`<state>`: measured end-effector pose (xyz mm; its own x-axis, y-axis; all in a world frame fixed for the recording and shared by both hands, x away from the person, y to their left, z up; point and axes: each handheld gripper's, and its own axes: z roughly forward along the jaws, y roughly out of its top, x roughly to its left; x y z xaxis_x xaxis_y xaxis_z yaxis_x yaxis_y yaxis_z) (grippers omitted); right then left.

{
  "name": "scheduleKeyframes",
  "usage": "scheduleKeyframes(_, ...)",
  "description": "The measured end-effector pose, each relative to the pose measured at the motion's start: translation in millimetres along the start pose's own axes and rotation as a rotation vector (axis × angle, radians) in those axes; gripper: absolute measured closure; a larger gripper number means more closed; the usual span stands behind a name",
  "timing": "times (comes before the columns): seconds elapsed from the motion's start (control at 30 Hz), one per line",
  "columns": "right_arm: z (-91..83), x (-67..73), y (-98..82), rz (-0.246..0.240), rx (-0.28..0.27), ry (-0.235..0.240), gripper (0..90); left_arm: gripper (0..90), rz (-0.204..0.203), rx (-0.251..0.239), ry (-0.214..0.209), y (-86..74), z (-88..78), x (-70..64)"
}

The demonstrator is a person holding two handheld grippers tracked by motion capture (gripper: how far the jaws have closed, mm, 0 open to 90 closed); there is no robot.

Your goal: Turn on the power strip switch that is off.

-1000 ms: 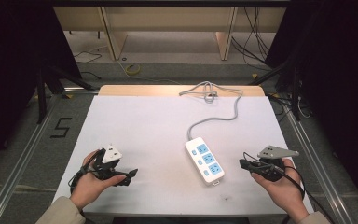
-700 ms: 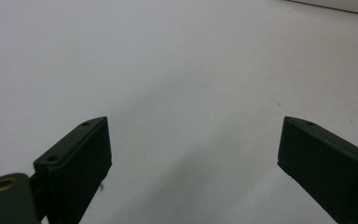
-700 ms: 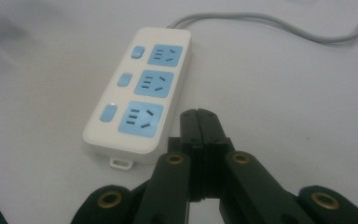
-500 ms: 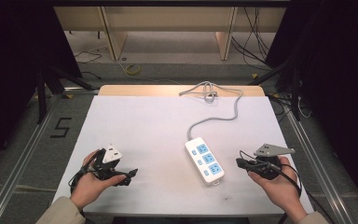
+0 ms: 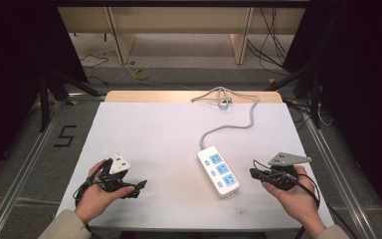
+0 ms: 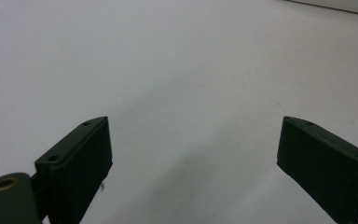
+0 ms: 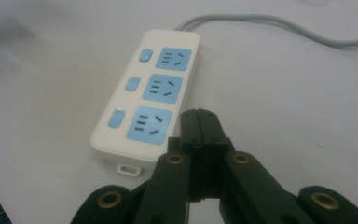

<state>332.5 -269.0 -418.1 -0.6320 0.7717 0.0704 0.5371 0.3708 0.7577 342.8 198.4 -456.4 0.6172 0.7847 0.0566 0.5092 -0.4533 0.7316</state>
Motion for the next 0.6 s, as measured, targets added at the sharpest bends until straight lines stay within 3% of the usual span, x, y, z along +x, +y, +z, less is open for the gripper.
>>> scheduleKeyframes(0.6, 8.1, 6.0, 7.4, -0.023, 0.011, 0.017, 90.0, 9.8, 0.004, -0.002, 0.003, 0.1, 0.2, -0.7)
